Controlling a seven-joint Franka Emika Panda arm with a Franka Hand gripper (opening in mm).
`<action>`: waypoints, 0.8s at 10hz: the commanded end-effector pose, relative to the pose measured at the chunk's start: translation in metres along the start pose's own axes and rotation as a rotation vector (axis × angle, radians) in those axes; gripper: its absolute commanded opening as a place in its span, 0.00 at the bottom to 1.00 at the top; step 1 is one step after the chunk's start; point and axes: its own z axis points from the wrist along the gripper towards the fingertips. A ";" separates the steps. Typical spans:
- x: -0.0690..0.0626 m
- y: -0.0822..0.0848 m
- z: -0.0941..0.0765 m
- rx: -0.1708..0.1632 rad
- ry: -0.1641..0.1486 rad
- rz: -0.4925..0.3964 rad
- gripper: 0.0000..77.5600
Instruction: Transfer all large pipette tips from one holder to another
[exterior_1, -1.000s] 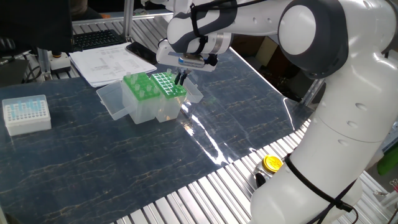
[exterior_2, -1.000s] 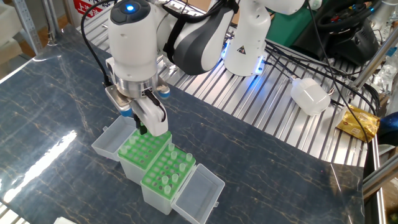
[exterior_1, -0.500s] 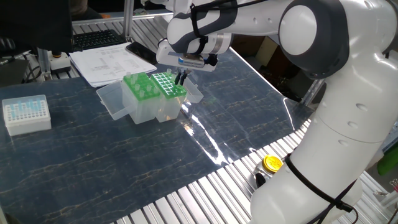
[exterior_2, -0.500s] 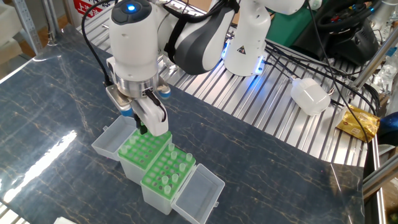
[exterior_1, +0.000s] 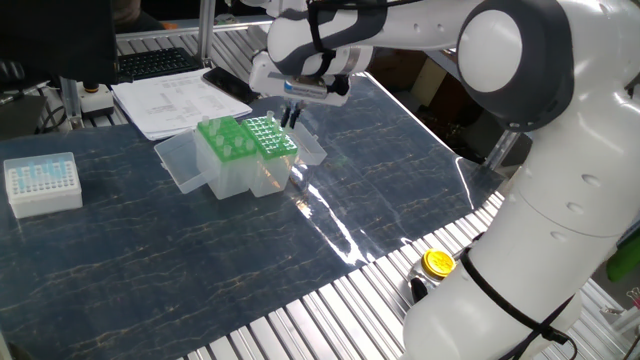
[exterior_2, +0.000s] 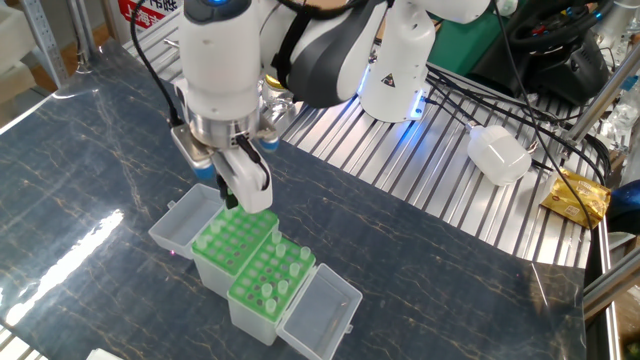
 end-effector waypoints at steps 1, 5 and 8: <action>-0.005 0.008 -0.017 0.004 -0.005 0.032 0.01; -0.012 0.007 -0.041 0.010 -0.007 0.038 0.01; -0.015 0.009 -0.061 0.011 -0.007 0.065 0.01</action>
